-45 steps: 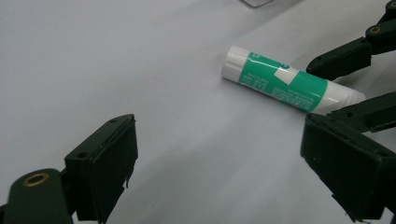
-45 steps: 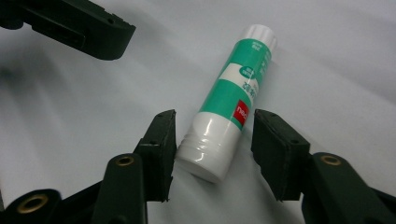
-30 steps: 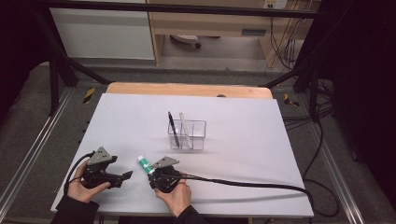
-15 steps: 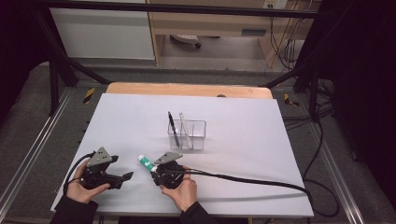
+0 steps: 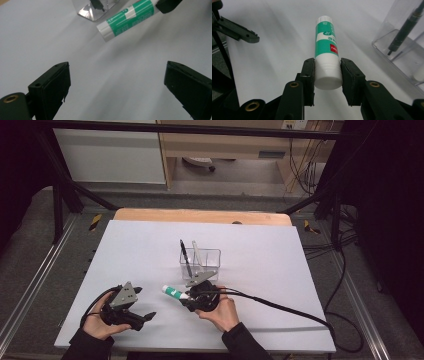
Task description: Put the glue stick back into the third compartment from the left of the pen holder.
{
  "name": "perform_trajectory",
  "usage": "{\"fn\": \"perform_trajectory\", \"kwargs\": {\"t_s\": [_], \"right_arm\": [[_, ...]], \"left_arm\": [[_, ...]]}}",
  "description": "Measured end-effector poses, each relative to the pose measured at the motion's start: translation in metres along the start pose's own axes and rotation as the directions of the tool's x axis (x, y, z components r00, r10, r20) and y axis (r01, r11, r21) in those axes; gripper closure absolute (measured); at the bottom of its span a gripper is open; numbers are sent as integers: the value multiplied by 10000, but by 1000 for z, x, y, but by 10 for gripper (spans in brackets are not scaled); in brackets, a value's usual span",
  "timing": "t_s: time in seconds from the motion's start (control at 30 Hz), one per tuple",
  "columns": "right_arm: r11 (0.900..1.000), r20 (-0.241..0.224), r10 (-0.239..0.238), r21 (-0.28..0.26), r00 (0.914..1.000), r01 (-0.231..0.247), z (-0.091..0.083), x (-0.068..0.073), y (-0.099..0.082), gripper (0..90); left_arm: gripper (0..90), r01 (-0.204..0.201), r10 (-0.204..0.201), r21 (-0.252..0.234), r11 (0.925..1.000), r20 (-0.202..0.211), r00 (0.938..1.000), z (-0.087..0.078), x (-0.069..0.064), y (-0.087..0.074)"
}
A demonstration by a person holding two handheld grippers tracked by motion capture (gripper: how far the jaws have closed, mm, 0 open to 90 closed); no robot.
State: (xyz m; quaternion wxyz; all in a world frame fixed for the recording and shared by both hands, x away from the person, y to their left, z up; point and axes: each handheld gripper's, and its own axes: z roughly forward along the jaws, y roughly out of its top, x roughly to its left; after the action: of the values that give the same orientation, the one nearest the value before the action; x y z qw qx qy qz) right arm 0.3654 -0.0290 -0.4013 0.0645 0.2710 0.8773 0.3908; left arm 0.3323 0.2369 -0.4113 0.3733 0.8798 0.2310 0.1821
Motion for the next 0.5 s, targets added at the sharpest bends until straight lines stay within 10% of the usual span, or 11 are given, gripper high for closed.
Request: {"fn": "perform_trajectory", "kwargs": {"t_s": [0.27, 0.5], "right_arm": [[9996, -296, -145, 222, 9995, 152, -23, -13, -4, 655], [9978, -525, -342, 556, 9980, 371, -34, -20, -10, 655]], "left_arm": [[67, -1580, 1578, 277, 9871, 62, 9874, 13, -13, 33], [70, -3019, 3012, 551, 9517, 205, 9533, 31, -26, 54]]}}
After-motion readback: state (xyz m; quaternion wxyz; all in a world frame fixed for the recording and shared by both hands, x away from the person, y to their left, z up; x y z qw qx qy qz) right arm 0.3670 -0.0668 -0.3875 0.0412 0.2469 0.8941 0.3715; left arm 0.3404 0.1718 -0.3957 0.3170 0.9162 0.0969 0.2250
